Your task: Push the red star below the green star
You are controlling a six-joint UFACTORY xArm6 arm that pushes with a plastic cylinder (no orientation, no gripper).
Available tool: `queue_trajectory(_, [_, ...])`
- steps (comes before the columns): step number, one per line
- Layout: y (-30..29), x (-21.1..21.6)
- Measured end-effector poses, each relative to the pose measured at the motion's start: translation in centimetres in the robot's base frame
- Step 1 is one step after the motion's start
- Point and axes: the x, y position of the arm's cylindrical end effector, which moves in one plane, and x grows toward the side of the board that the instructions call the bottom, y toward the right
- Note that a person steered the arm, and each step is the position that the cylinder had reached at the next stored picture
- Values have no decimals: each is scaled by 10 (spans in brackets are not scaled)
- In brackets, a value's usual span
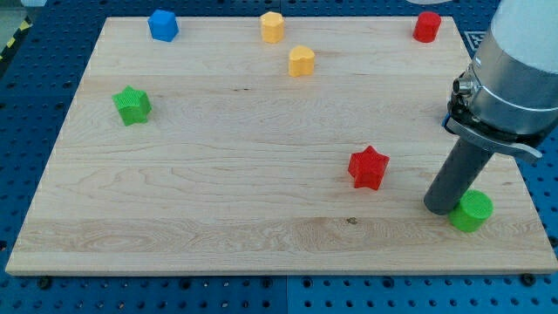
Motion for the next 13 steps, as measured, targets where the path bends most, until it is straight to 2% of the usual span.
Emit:
queue_trajectory(2, [-5,-30])
queue_trajectory(4, [-6,-32])
queue_trajectory(5, [-15,-54])
queue_trajectory(7, [-87,-65])
queue_trajectory(8, [-89,-70])
queue_trajectory(10, [-24,-77])
queue_trajectory(13, [0,-76])
